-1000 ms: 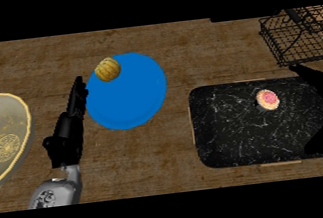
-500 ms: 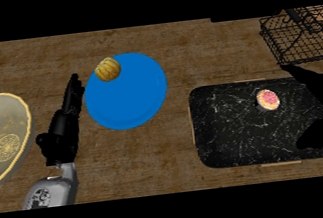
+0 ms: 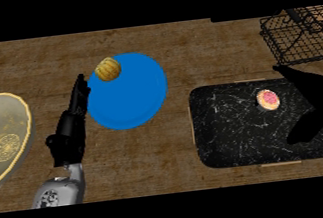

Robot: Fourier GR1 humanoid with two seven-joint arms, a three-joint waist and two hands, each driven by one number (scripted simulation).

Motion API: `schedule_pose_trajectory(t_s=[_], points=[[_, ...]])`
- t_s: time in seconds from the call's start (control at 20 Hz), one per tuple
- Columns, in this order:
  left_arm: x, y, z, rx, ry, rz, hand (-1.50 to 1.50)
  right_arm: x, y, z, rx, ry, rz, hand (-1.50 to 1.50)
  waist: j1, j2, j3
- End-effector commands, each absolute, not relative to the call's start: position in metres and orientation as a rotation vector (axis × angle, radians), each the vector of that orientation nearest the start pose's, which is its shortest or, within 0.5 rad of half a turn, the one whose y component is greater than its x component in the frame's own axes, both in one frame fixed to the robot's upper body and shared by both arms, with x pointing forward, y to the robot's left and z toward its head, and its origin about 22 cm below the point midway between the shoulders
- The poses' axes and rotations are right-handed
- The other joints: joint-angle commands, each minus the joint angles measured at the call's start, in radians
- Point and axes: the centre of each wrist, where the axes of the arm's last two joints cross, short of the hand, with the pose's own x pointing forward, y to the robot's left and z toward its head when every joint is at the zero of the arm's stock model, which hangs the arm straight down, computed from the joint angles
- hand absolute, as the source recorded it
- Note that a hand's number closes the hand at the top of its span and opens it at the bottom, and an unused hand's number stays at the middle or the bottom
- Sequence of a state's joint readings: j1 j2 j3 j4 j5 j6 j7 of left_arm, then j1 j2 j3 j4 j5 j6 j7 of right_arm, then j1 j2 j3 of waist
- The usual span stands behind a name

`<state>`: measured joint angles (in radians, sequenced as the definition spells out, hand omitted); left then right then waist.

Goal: Pick the cupcake from the tray and place it in the tiered basket

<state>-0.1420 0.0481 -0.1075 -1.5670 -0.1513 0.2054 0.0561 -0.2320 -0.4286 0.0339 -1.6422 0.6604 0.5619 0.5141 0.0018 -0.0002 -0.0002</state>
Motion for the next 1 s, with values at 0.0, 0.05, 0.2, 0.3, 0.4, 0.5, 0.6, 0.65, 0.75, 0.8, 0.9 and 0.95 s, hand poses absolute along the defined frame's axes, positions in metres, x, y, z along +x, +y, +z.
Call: schedule_pose_trajectory(t_s=[0.0, 0.05, 0.2, 0.3, 0.4, 0.5, 0.6, 0.65, 0.75, 0.8, 0.9, 0.95], points=[[0.264, 0.218, 0.049, 0.197, -1.676, -0.116, 0.00, 0.299, -0.280, 0.103, -0.765, -0.906, 1.049, -1.50, 0.002, 0.000, 0.000], [0.269, 0.217, 0.043, 0.183, -1.655, -0.103, 0.00, 0.302, -0.289, 0.100, -0.769, -0.902, 1.057, -1.50, 0.001, 0.000, 0.000], [0.253, 0.198, 0.031, 0.179, -1.657, -0.100, 0.00, 0.306, -0.283, 0.088, -0.743, -0.901, 1.048, -1.50, 0.003, 0.000, 0.000], [0.268, 0.196, 0.040, 0.195, -1.665, -0.108, 0.00, 0.295, -0.273, 0.093, -0.750, -0.898, 1.044, -1.50, -0.001, 0.000, 0.000], [0.256, 0.200, 0.012, 0.176, -1.662, -0.105, 0.00, 0.281, -0.297, 0.086, -0.738, -0.926, 1.035, -1.50, -0.003, 0.000, 0.000], [0.279, 0.177, 0.033, 0.206, -1.661, -0.106, 0.00, 0.304, -0.264, 0.108, -0.740, -0.898, 1.051, -1.50, -0.002, 0.000, 0.000], [0.277, 0.228, 0.025, 0.201, -1.691, -0.104, 0.00, 0.302, -0.308, 0.080, -0.743, -0.936, 1.025, -1.50, 0.000, 0.001, 0.000], [0.271, 0.191, 0.033, 0.183, -1.661, -0.111, 0.00, 0.315, -0.270, 0.073, -0.736, -0.935, 1.047, -1.50, 0.003, 0.001, 0.000], [0.272, 0.205, 0.023, 0.201, -1.658, -0.107, 0.00, 0.309, -0.289, 0.055, -0.741, -0.919, 1.018, -1.50, 0.000, 0.001, 0.000], [0.262, 0.217, 0.028, 0.203, -1.658, -0.100, 0.00, 0.296, -0.309, 0.064, -0.712, -0.927, 1.001, -1.50, -0.001, 0.000, 0.000], [0.273, 0.210, 0.031, 0.204, -1.650, -0.105, 0.00, 0.306, -0.285, 0.076, -0.721, -0.942, 1.008, -1.50, -0.001, 0.000, 0.000], [0.275, 0.197, 0.031, 0.191, -1.669, -0.100, 0.00, 0.317, -0.272, 0.068, -0.716, -0.943, 1.012, -1.50, 0.000, 0.000, 0.000]])
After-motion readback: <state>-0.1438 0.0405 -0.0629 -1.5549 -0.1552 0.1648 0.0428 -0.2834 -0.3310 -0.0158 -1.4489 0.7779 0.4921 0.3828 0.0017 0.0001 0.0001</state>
